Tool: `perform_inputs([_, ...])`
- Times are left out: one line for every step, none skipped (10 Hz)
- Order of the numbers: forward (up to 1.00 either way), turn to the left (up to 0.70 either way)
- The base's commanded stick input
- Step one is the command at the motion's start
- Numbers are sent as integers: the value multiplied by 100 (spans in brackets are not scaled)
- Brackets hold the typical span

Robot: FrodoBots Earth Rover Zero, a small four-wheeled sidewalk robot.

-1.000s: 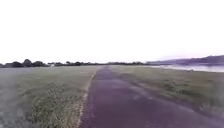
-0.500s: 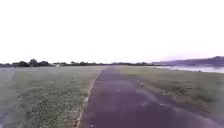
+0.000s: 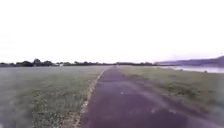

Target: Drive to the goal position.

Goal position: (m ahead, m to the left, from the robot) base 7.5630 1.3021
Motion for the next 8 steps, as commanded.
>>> perform_inputs([50, 0])
perform_inputs([50, 0])
perform_inputs([50, 0])
perform_inputs([50, 0])
perform_inputs([50, 0])
perform_inputs([50, 0])
perform_inputs([50, 0])
perform_inputs([50, 0])
